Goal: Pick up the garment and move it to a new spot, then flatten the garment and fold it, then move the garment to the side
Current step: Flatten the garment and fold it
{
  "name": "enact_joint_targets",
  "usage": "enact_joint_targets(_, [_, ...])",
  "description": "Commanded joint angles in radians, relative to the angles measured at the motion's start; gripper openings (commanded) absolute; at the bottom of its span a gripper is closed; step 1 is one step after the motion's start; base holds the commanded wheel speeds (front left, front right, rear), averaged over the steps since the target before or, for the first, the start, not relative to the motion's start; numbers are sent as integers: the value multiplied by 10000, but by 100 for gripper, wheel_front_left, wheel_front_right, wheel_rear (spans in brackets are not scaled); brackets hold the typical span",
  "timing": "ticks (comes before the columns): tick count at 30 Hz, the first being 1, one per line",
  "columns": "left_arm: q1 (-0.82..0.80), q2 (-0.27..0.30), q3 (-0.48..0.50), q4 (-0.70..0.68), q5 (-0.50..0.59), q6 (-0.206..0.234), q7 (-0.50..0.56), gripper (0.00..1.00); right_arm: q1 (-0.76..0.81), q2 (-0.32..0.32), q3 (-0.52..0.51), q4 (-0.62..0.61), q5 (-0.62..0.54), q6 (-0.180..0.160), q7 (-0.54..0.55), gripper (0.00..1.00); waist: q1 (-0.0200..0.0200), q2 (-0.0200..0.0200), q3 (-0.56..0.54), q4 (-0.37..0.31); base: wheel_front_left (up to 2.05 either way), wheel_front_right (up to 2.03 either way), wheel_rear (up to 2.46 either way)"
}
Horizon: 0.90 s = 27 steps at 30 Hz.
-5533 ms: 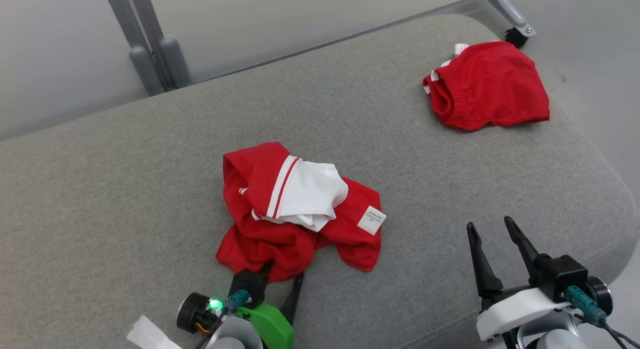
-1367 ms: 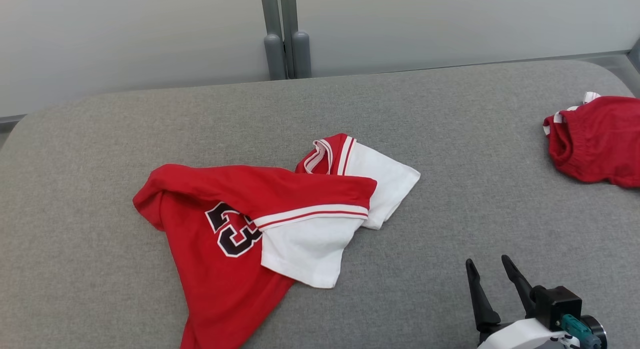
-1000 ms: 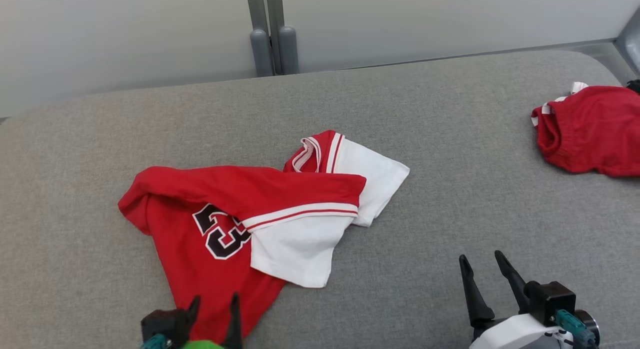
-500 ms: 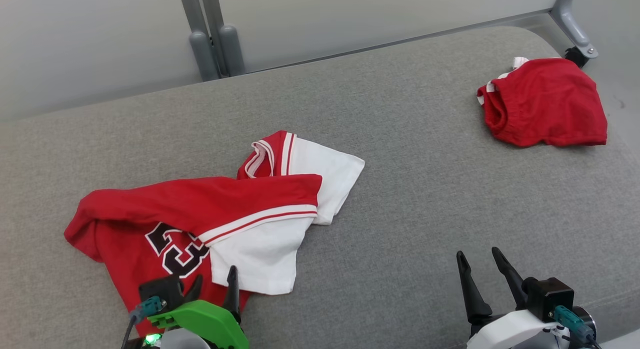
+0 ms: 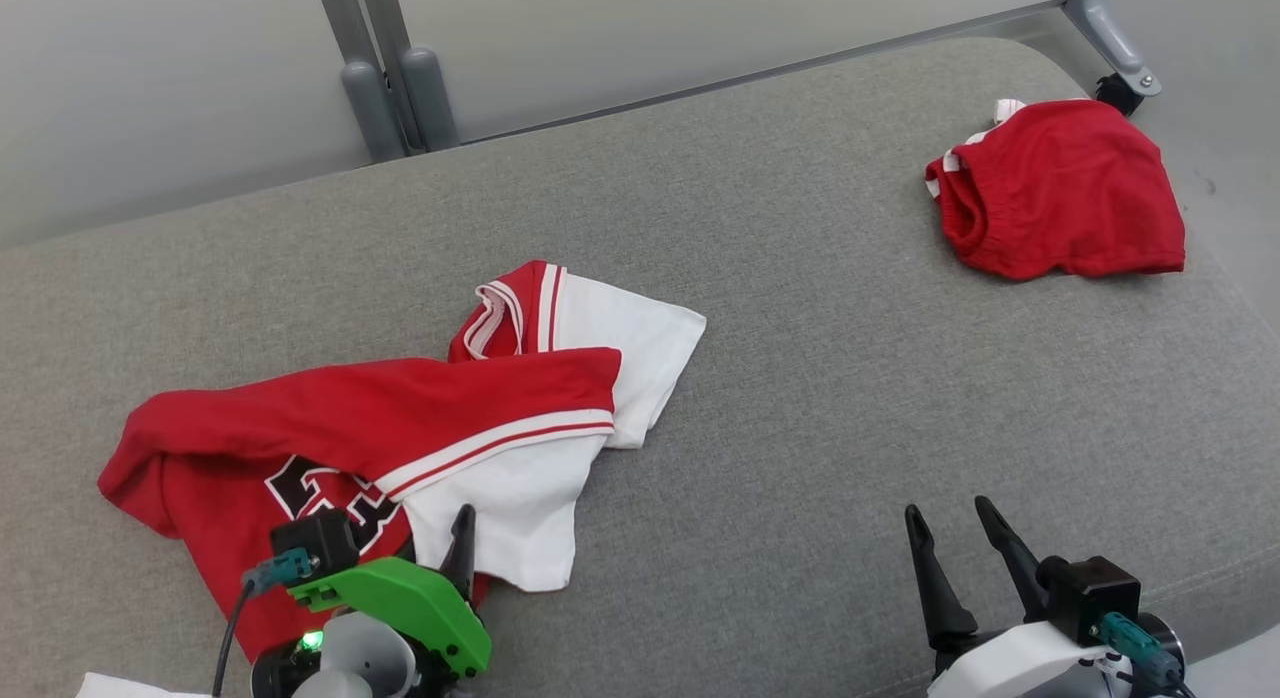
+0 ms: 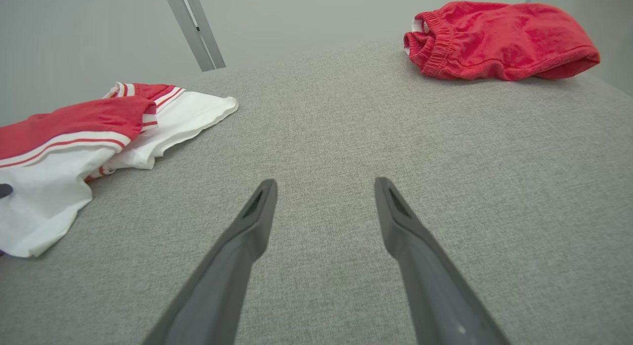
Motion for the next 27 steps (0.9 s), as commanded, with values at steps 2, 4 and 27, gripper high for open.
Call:
enact_joint_targets(2, [-319,-16,-34,143,-147,-80,21,43,-78,-18,26,-1,21,-15,-30,100,-1,0,48,-11,0,0,0])
enact_joint_targets(4, [-473,-37,-78,235,-154,-137,-37,21,-129,-18,44,0,45,-15,-30,100,-1,0,89,-40,0,0,0])
enact_joint_targets(27, [-5352,201,2291,1267,-2037,396,-2471,24,-1039,-15,497,20,401,-15,-30,100,-1,0,1460,-785,0,0,0])
